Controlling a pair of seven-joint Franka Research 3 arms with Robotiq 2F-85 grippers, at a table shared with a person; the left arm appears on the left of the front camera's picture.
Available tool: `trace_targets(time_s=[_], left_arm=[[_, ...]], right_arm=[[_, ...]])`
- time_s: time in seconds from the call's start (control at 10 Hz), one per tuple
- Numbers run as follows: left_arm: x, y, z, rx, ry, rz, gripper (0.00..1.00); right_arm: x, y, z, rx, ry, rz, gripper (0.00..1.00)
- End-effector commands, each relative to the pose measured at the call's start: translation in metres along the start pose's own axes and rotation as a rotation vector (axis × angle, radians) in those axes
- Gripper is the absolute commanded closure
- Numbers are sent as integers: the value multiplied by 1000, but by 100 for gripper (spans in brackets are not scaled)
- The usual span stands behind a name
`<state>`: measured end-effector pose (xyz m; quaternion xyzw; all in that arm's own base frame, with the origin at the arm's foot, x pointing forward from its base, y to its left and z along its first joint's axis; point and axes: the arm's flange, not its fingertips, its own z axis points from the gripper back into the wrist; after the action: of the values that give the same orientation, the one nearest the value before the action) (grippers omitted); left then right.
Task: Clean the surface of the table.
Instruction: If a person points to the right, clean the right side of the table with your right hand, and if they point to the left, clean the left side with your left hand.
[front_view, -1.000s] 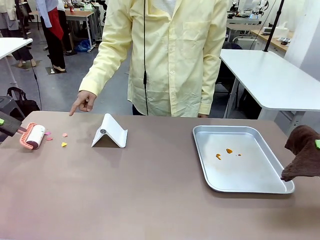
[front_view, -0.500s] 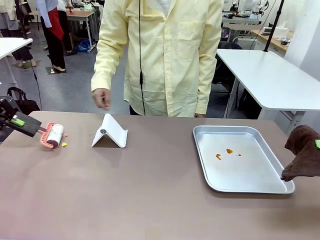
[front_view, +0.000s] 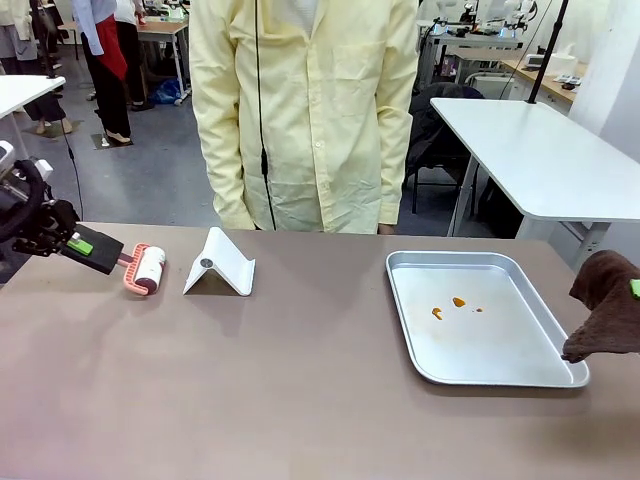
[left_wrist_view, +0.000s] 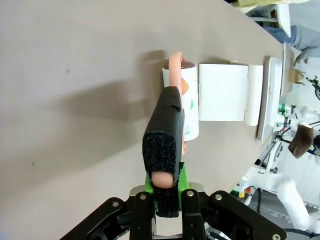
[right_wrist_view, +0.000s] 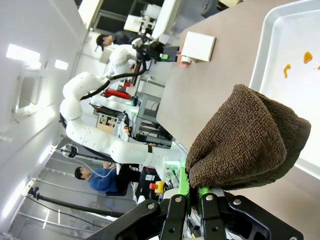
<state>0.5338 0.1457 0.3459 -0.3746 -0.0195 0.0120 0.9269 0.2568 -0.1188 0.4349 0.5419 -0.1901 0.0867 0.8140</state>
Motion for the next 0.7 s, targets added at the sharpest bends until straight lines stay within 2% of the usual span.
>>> trace_targets(time_s=[0.0, 0.2, 0.4, 0.6], left_arm=[[-19, 9, -16, 32, 47, 17, 81], [-38, -9, 9, -43, 8, -21, 81], [-91, -53, 57, -226, -86, -110, 81], [-145, -79, 86, -309, -123, -189, 81]], right_arm=[[0, 6, 1, 6, -2, -22, 100], [0, 6, 1, 6, -2, -22, 100], [0, 6, 1, 6, -2, -22, 100], [0, 6, 1, 6, -2, -22, 100]])
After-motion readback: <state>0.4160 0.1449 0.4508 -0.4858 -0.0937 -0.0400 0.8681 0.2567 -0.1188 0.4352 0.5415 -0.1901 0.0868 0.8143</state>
